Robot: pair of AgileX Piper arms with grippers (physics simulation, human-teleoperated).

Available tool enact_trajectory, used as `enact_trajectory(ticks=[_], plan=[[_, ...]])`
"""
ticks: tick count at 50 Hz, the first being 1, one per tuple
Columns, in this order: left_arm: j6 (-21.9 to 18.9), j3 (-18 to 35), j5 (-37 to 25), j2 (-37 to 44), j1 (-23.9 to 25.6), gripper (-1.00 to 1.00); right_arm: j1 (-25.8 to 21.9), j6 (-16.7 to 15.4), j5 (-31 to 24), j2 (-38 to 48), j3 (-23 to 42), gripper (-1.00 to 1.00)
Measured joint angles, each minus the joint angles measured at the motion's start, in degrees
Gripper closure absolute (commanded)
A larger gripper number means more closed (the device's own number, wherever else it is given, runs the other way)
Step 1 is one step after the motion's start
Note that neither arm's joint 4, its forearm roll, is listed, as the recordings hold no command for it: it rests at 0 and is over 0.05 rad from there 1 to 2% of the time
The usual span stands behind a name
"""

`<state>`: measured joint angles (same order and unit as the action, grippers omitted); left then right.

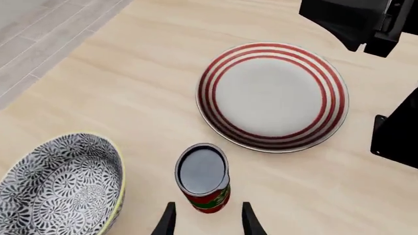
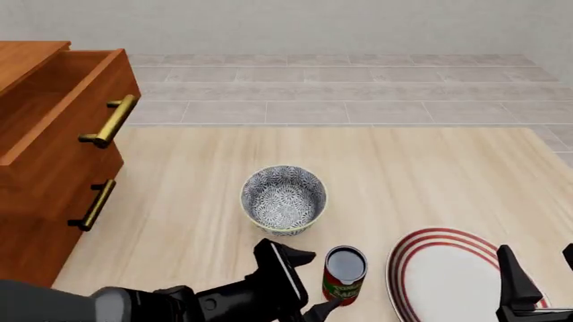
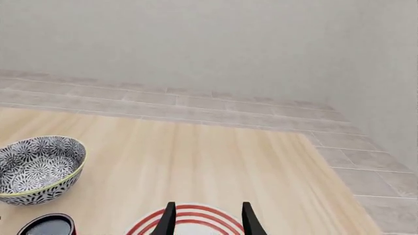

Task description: Put the ketchup in the top drawer of the cabinet.

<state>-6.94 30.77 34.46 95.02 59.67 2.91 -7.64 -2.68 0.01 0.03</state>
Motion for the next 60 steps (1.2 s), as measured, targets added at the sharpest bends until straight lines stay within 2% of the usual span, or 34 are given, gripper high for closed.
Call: enact_trajectory(ticks=[37, 60], plan=[[-0.4, 6.2, 0.4, 9.4, -0.3, -1.0, 0.3, 0.8, 0.5, 0.0, 1.4, -1.0], [-0.4, 8.6, -0.3, 11.8, -0.5, -1.0, 0.4, 0.8, 0.7, 0.0, 1.1, -1.0]])
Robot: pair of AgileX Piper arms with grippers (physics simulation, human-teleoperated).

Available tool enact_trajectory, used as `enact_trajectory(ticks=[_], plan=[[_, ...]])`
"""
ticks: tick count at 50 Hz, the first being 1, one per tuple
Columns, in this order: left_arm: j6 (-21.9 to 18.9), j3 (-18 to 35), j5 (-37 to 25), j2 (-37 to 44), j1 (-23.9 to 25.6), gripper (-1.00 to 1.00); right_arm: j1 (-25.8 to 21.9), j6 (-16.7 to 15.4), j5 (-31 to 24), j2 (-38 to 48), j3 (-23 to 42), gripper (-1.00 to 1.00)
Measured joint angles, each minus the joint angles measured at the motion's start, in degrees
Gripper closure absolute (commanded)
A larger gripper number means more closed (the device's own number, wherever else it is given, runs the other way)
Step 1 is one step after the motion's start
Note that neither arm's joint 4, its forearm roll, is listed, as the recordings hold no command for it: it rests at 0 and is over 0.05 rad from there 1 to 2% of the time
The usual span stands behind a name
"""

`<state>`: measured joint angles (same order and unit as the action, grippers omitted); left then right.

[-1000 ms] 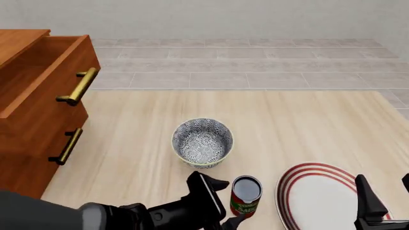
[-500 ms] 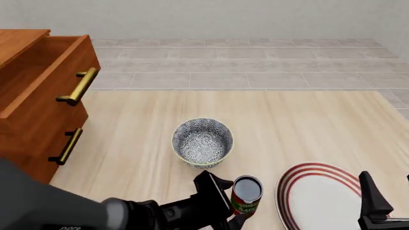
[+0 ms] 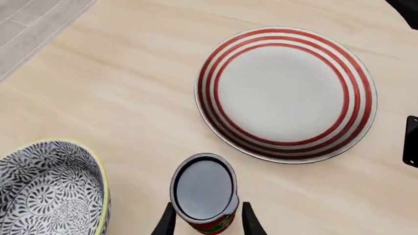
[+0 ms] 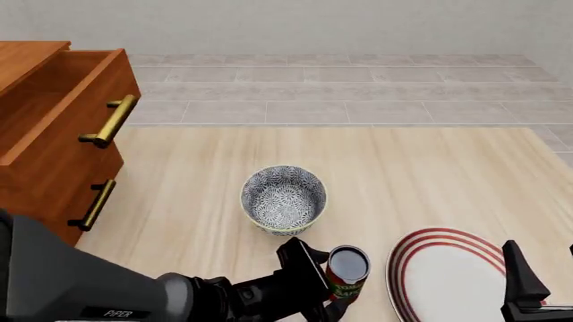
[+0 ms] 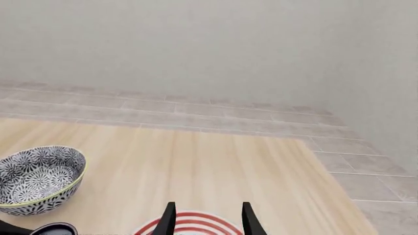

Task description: Put the ketchup in the top drawer of the cabinet.

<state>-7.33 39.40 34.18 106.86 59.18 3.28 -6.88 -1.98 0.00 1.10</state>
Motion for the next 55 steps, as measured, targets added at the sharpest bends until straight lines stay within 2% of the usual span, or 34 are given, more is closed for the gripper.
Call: enact_trajectory(ticks=[18, 19, 36, 47, 55], plan=[[-0.9, 2.2, -2.2, -0.4, 0.4, -1.0, -0.4, -0.1, 0.0, 0.0, -0.8, -1.0], [-0.9, 2.2, -2.2, -0.4, 0.4, 1.0, -0.4, -0.1, 0.0, 0.0, -0.8, -1.0], [-2.0, 0.7, -2.7, -4.4, 0.2, 1.0, -0.5, -0.3, -0.1, 0.0, -1.0, -1.0], [-3.2, -1.3, -6.3, -13.2, 0.7, 1.0, -0.6, -0.4, -0.2, 0.0, -1.0, -1.0], [-3.4, -2.1, -11.2, -21.8, 0.6, 1.0, -0.4, -0.4, -0.3, 0.0, -1.0, -1.0]])
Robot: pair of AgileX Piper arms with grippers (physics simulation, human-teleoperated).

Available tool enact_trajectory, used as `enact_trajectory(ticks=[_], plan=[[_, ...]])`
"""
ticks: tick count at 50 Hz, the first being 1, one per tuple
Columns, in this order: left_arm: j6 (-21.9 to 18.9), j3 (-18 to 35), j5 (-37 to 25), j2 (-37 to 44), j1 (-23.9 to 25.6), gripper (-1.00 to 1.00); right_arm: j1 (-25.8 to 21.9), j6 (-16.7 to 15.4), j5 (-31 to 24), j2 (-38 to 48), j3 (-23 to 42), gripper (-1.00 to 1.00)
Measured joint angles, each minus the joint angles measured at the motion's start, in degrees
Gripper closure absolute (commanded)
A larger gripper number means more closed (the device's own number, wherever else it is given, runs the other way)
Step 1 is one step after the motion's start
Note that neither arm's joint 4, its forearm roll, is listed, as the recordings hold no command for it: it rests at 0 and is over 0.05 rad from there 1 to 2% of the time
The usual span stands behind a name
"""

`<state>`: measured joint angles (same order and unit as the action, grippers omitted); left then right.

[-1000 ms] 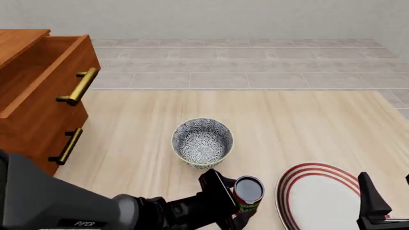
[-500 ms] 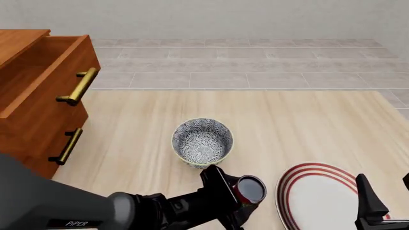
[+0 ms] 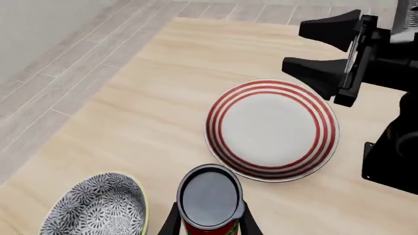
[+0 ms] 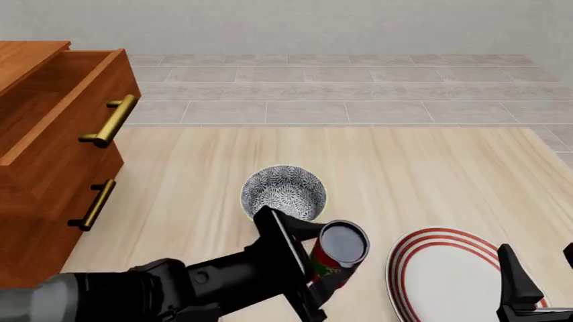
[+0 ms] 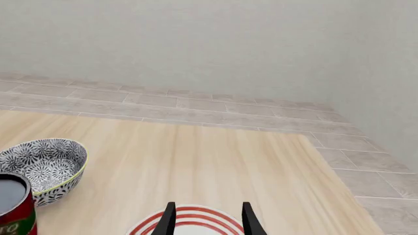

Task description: Put the ketchup in the top drawer of the cabinet.

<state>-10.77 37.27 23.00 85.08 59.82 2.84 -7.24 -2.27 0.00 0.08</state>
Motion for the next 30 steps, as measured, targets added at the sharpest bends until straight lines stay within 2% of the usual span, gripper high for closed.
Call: enact_trajectory(ticks=[17, 30], plan=[[0.3, 3.7, -16.1, -19.2, -3.9, 1.0, -0.3, -1.5, -0.1, 0.0, 0.0, -1.0], [1.1, 8.7, -26.9, -28.4, -8.5, 1.0, -1.3, -2.5, -0.1, 0.0, -0.1, -1.0]])
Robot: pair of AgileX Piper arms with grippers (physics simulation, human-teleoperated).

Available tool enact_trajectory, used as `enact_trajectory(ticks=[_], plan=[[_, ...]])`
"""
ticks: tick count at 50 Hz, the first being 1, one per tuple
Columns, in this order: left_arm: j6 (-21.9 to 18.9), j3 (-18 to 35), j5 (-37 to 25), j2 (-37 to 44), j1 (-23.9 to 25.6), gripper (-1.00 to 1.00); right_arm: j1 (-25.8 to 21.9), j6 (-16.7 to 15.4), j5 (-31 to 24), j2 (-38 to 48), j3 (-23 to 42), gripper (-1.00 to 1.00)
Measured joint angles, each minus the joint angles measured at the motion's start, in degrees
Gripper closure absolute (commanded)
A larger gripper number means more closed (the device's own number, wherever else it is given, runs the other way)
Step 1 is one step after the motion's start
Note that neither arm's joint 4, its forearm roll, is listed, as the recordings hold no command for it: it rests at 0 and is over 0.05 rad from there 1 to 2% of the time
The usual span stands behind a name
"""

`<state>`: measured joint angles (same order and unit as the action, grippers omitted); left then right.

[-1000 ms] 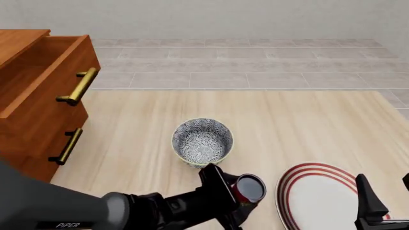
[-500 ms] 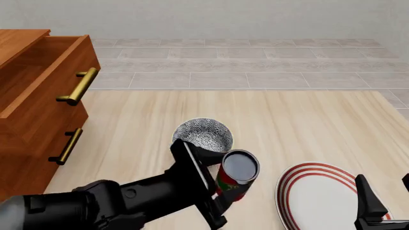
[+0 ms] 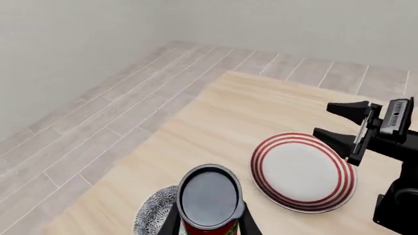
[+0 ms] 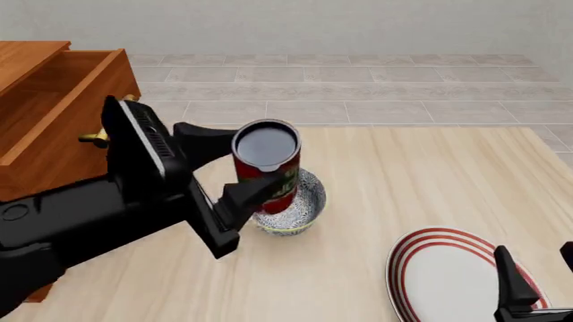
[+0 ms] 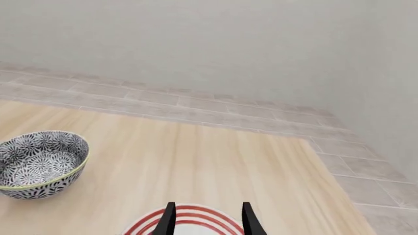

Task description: Put the ketchup in the top drawer of the cabinet.

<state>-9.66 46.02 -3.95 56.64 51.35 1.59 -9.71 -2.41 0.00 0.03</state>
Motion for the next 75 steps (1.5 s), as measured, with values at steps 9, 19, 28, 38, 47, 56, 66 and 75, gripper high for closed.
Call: enact_trajectory(ticks=[9, 19, 28, 38, 47, 56, 66, 75], plan=[[0.0, 3.5, -6.4, -4.0, -4.4, 1.0, -0.9, -0.1, -0.1, 0.0, 0.0, -1.0], [-1.3, 8.1, -12.6, -6.5, -8.6, 1.0, -1.3, 0.0, -0.3, 0.0, 0.0, -1.0], [-0.7, 11.5, -17.2, -7.3, -12.9, 1.0, -1.4, 0.3, -0.4, 0.0, 0.0, -1.0], [1.0, 17.4, -23.5, -7.5, -18.9, 1.0, -1.2, 0.7, -0.9, 0.0, 0.0, -1.0], [0.6, 21.9, -28.3, -7.5, -23.6, 1.0, -1.1, 1.1, -1.4, 0.0, 0.0, -1.0], [0.4, 24.7, -32.0, -7.2, -27.5, 1.0, -1.2, 1.3, -1.8, 0.0, 0.0, -1.0], [0.0, 25.7, -34.2, -6.6, -31.6, 1.0, -1.3, 1.5, -2.1, 0.0, 0.0, -1.0], [0.3, 26.4, -35.1, -6.0, -34.8, 1.0, -1.3, 1.7, -2.2, 0.0, 0.0, -1.0]])
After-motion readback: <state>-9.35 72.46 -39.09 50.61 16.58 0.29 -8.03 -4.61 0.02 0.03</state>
